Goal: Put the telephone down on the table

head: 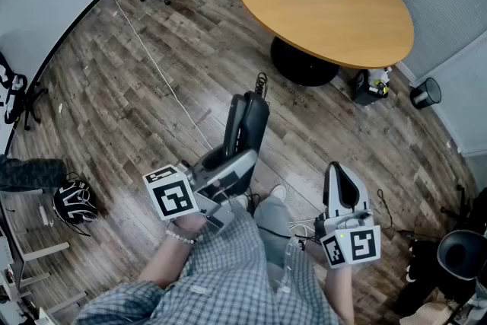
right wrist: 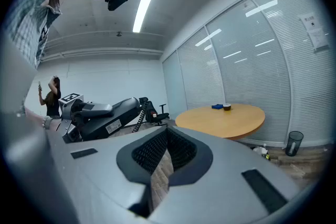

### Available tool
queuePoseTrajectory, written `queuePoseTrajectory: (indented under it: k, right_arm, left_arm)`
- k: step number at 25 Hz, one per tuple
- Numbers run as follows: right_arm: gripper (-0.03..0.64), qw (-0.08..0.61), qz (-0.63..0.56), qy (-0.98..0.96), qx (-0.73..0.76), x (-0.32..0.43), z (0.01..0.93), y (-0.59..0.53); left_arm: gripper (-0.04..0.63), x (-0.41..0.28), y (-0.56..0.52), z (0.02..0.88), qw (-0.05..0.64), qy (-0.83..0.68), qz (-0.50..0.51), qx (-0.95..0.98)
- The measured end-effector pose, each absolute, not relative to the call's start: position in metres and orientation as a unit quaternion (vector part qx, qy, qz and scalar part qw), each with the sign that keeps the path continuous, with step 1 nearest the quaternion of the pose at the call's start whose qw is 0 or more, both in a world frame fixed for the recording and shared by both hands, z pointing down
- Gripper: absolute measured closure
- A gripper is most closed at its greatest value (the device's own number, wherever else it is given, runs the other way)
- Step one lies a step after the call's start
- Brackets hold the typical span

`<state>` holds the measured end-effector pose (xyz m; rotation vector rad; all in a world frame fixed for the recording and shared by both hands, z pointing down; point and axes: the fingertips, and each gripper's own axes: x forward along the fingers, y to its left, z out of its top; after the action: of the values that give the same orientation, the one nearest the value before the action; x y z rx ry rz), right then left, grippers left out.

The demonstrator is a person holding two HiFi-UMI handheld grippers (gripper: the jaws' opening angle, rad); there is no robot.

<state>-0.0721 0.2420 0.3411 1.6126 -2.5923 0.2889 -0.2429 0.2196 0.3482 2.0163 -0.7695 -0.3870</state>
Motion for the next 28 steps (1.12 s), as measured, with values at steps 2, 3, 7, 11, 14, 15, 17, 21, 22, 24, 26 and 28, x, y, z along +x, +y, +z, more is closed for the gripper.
queuePoseTrajectory:
  k: [2,3,7,11,14,15,17,21,22,24,26,28]
  right_arm:
    - [0.607,0.038,0.091,-0.849,0.519,-0.075,0.341,0.236]
    - [0.607,0.038,0.089,-0.851,0.516,-0.077,0.341,0.234]
    - [0.607,0.035,0.079,-0.856,0.51,-0.079,0.335,0.228]
    - [0.607,0.031,0.065,-0.859,0.507,-0.075,0.324,0.218]
    - [0.607,0.027,0.059,-0.857,0.511,-0.07,0.32,0.213]
    - [0.606,0.026,0.058,-0.856,0.513,-0.067,0.319,0.213]
    - [0.607,0.023,0.056,-0.853,0.518,-0.063,0.317,0.212]
    - [0.607,0.019,0.054,-0.85,0.523,-0.05,0.315,0.21]
    - [0.607,0.019,0.054,-0.85,0.523,-0.046,0.315,0.209]
    - [0.607,0.019,0.052,-0.85,0.524,-0.036,0.314,0.207]
    - [0.607,0.019,0.05,-0.85,0.524,-0.026,0.314,0.205]
    - [0.606,0.019,0.051,-0.851,0.523,-0.015,0.315,0.203]
  left_arm:
    - [0.314,-0.243,0.215,0.346,0.446,-0.316,-0.154,0.823]
    - [0.314,-0.243,0.214,0.345,0.442,-0.317,-0.154,0.825]
    - [0.314,-0.242,0.211,0.341,0.439,-0.319,-0.16,0.825]
    - [0.314,-0.236,0.203,0.335,0.428,-0.323,-0.16,0.829]
    - [0.314,-0.231,0.196,0.333,0.416,-0.325,-0.15,0.836]
    - [0.314,-0.229,0.194,0.333,0.413,-0.324,-0.147,0.838]
    - [0.314,-0.224,0.191,0.333,0.41,-0.321,-0.142,0.842]
    - [0.314,-0.211,0.185,0.331,0.409,-0.317,-0.139,0.844]
    - [0.314,-0.206,0.183,0.331,0.409,-0.317,-0.139,0.844]
    - [0.314,-0.196,0.18,0.33,0.408,-0.318,-0.138,0.844]
    - [0.314,-0.187,0.177,0.33,0.406,-0.323,-0.135,0.844]
    - [0.314,-0.176,0.175,0.331,0.405,-0.327,-0.133,0.844]
